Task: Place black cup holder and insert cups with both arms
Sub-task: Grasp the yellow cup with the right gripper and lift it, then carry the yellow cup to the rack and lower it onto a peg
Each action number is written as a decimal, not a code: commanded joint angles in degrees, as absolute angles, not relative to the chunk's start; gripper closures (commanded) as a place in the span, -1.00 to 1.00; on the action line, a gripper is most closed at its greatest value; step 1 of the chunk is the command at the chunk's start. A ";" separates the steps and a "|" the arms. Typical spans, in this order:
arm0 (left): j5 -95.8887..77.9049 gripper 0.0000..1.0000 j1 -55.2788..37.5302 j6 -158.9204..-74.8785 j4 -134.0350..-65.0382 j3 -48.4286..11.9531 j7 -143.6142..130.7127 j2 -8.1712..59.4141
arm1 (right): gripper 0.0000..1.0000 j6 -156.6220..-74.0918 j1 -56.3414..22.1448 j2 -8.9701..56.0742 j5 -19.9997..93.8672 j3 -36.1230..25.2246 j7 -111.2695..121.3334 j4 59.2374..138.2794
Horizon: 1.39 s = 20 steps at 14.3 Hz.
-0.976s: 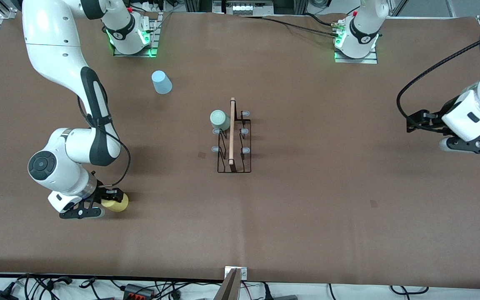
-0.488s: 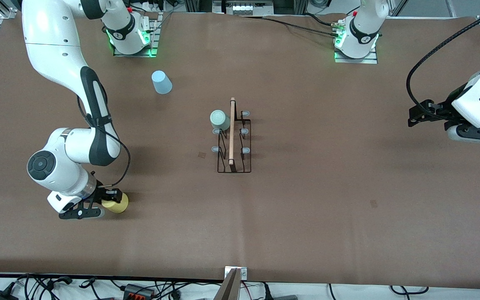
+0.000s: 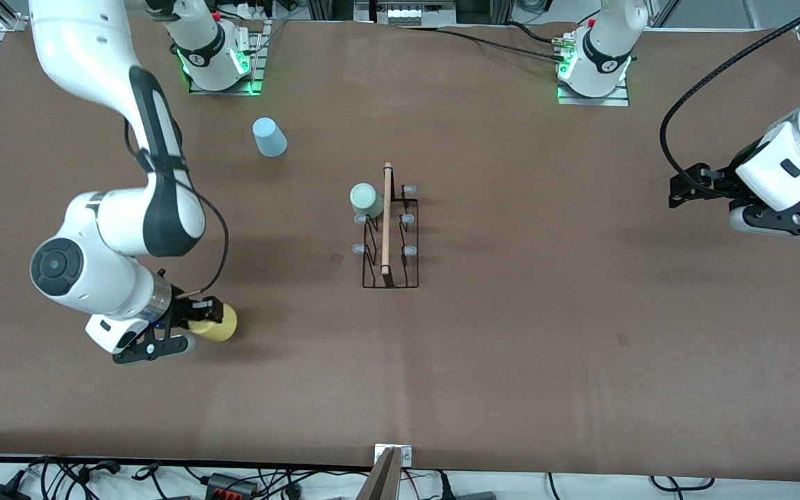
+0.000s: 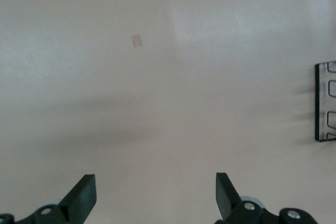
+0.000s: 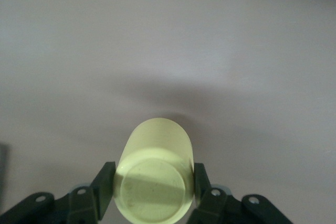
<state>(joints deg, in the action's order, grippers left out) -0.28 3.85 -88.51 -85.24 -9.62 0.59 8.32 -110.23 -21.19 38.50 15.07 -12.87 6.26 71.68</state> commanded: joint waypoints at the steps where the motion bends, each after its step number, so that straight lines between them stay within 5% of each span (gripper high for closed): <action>1: -0.97 -1.00 1.76 -85.35 -86.13 -9.40 0.27 6.07 | 0.53 -103.90 -23.45 39.11 15.64 -11.34 -0.15 66.10; 8: -1.05 -1.00 5.44 -88.05 -89.74 -8.79 -1.67 2.72 | 0.53 -100.81 -37.52 35.86 15.38 -11.60 -19.32 66.89; 10: -1.23 -1.00 6.59 -93.41 -90.09 -8.88 -0.45 3.51 | 0.53 -103.96 -38.75 36.38 15.12 -11.51 -22.93 66.97; 20: -1.32 -1.00 7.64 -89.30 -90.26 -9.93 -2.20 3.34 | 0.53 -112.59 -42.80 40.25 9.94 -11.60 -26.72 69.52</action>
<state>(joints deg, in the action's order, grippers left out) -0.35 7.00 -90.00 -89.36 -9.74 -1.85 4.56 -111.46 -41.89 39.97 11.79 -11.03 -25.06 69.18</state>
